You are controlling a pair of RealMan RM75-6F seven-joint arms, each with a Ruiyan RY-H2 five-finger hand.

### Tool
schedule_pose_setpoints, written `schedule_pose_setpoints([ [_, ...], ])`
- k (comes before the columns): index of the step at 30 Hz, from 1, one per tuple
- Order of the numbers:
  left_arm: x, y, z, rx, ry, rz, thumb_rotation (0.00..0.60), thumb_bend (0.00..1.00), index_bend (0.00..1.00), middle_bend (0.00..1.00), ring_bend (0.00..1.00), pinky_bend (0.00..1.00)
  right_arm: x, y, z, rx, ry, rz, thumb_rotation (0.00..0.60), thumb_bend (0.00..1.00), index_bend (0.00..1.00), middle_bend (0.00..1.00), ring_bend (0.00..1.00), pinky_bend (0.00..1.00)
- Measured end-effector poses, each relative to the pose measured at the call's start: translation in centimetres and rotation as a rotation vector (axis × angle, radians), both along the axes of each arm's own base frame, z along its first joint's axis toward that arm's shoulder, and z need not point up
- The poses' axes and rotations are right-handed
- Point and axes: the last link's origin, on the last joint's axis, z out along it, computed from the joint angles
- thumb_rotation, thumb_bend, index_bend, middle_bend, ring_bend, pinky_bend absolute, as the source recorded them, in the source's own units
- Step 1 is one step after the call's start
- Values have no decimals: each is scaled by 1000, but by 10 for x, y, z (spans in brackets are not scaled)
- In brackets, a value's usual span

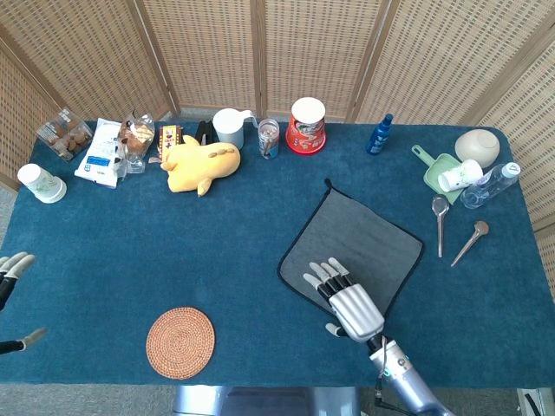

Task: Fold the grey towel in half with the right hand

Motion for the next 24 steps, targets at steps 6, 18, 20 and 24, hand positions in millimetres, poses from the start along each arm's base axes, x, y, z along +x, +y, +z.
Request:
schedule_pose_setpoints([
  [6, 0, 0, 0, 2, 0, 3, 600, 157, 0, 0, 0, 0, 3, -3, -7, 3, -4, -4, 600, 0, 120, 0, 0, 0],
  [18, -1, 1, 0, 6, 1, 9, 600, 156, 0, 0, 0, 0, 16, -12, -22, -1, -32, -39, 600, 0, 151, 0, 0, 0],
  [20, -1, 1, 0, 7, 1, 10, 600, 157, 0, 0, 0, 0, 17, -13, -23, 0, -34, -39, 600, 0, 153, 0, 0, 0],
  [24, -2, 2, 0, 6, 1, 12, 600, 155, 0, 0, 0, 0, 19, -14, -25, 1, -35, -41, 600, 0, 154, 0, 0, 0],
])
